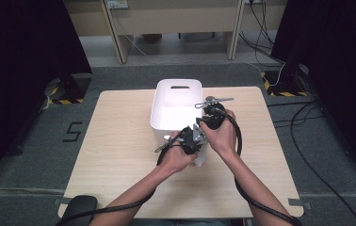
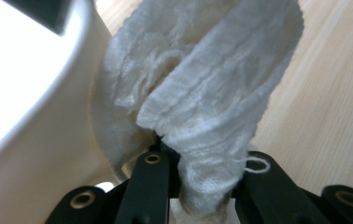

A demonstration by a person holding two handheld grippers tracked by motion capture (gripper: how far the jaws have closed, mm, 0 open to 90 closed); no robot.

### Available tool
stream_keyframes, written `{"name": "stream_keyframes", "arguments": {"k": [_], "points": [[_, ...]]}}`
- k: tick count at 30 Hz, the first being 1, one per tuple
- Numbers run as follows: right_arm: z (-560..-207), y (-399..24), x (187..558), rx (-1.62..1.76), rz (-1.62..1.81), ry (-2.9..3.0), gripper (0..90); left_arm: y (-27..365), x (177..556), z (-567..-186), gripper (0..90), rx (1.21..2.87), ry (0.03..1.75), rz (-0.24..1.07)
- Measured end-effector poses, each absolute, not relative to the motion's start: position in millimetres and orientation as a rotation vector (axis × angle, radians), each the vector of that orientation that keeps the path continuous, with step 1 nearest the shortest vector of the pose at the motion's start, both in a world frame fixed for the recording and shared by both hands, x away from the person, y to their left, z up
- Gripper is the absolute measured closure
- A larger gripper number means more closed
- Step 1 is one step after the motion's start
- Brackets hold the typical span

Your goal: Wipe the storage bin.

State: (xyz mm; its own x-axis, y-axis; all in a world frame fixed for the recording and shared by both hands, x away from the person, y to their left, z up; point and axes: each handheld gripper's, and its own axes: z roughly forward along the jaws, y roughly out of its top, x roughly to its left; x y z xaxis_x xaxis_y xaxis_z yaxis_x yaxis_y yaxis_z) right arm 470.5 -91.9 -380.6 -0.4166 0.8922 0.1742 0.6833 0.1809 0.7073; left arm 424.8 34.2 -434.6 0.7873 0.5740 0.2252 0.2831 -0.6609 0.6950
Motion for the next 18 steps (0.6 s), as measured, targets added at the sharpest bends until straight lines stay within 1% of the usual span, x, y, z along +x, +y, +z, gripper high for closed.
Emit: {"name": "stream_keyframes", "arguments": {"k": [8,18], "points": [[-379.7,-91.4,470.9,1.515,1.07,2.19,71.0,38.0,420.5,-423.8,78.1,2.305,0.616,0.608],[-380.1,-91.0,470.7,1.513,1.068,2.186,70.1,49.3,413.9,-426.6,78.1,2.331,0.632,0.597]]}}
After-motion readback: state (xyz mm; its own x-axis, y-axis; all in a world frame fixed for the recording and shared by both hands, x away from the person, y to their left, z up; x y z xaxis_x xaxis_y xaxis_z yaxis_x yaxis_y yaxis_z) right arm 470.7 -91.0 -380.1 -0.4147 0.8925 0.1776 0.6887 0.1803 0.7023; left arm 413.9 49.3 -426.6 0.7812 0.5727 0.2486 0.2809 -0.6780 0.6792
